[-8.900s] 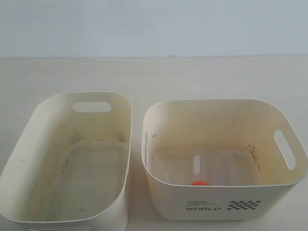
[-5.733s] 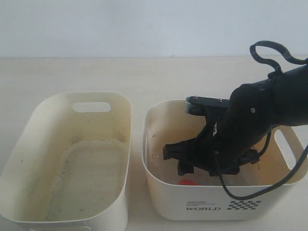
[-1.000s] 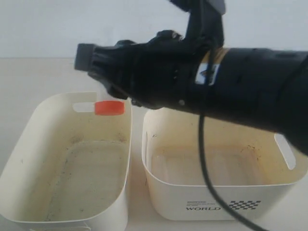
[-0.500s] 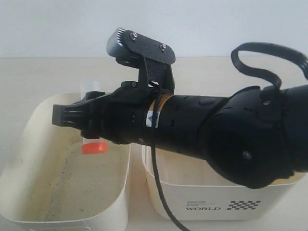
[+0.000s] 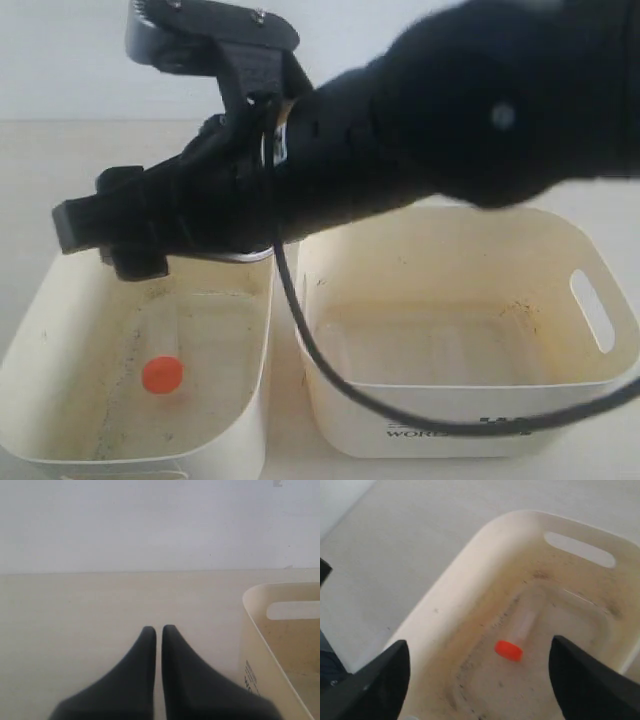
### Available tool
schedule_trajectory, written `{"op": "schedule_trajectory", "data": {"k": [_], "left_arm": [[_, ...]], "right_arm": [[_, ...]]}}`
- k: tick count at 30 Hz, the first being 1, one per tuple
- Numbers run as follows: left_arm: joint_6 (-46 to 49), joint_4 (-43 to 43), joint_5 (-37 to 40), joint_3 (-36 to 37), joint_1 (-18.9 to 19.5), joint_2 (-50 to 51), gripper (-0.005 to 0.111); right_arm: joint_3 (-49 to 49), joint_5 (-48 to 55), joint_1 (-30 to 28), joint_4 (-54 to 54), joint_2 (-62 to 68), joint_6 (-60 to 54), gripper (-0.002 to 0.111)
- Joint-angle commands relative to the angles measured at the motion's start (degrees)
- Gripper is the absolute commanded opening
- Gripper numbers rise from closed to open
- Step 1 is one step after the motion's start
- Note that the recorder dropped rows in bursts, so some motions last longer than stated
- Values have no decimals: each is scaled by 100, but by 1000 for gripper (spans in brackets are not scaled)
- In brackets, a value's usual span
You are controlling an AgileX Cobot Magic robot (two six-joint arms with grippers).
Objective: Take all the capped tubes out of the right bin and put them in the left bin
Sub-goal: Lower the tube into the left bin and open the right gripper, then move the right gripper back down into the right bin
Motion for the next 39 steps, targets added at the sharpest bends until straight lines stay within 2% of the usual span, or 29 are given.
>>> {"op": "schedule_trajectory", "data": {"k": [1,6,14,21,28,34,39], "left_arm": [[-54,-36,-36,-21,2,3,4],[-54,-36,-36,-21,2,3,4],[-54,-36,-36,-21,2,3,4],[-54,-36,-36,-21,2,3,4],[-54,-36,-36,-21,2,3,4],[-54,-36,-36,-21,2,3,4],[-54,-36,-36,-21,2,3,4]], "right_arm": [[-598,1785,-460,-800,-135,303,71],[-844,2849,-799,-1532,-312,663,71],[-905,4553,-871,-2558,-436,1157,71],[-854,4554,-871,-2692,-277,1632,71],[-379,4256,-1010,-2680,-56,2091,71],[-306,4155,-1271,-2493,102,2103,71],[-252,3954,-1273,-2328,266,2193,71]]}}
